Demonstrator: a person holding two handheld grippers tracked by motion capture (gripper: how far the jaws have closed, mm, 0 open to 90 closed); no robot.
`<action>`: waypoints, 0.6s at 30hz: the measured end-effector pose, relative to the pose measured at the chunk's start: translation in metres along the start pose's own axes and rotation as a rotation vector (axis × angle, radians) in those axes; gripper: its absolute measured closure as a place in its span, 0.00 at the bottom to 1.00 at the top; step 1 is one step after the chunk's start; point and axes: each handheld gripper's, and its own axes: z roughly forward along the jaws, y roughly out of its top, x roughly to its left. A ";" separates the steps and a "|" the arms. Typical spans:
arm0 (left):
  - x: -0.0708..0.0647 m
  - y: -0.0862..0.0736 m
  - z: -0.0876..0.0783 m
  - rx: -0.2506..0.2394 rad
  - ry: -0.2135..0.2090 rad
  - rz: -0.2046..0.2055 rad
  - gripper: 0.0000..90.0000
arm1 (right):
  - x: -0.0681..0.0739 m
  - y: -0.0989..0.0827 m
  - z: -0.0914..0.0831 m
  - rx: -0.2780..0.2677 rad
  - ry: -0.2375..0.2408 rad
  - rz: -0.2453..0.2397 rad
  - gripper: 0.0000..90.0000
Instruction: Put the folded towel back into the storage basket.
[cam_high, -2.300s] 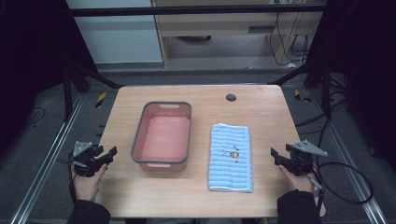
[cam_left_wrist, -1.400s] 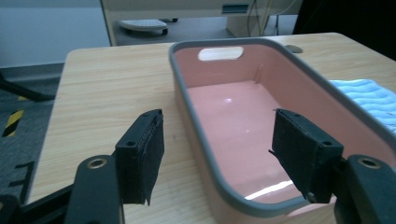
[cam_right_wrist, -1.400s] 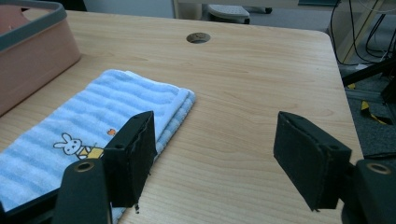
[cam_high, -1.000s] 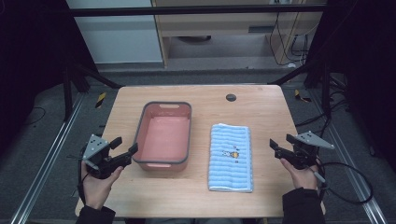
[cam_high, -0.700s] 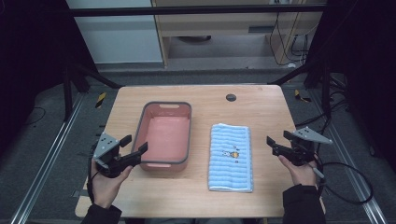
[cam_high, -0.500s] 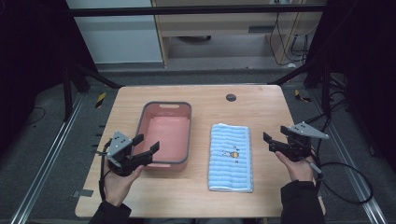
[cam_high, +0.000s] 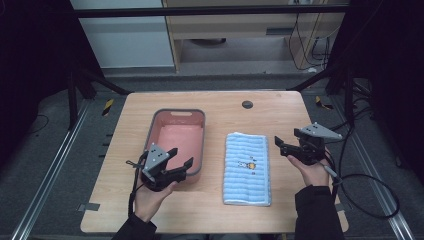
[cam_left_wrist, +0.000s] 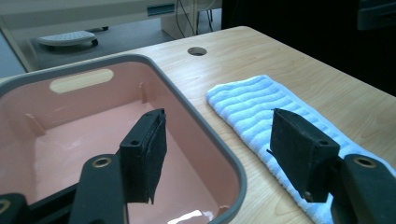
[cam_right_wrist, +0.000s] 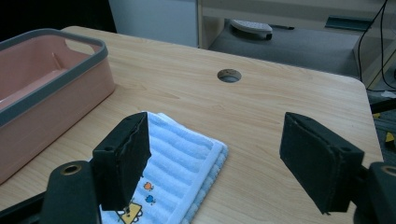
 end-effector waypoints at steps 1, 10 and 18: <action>-0.002 0.000 0.002 0.002 -0.004 0.003 0.40 | 0.000 0.001 0.001 0.002 -0.001 -0.002 0.27; -0.021 -0.001 0.017 0.017 -0.036 0.015 0.41 | 0.001 0.004 0.010 0.013 0.002 -0.002 0.26; -0.042 -0.004 0.034 0.044 -0.063 0.047 0.42 | 0.000 0.003 0.017 0.031 -0.012 -0.007 0.26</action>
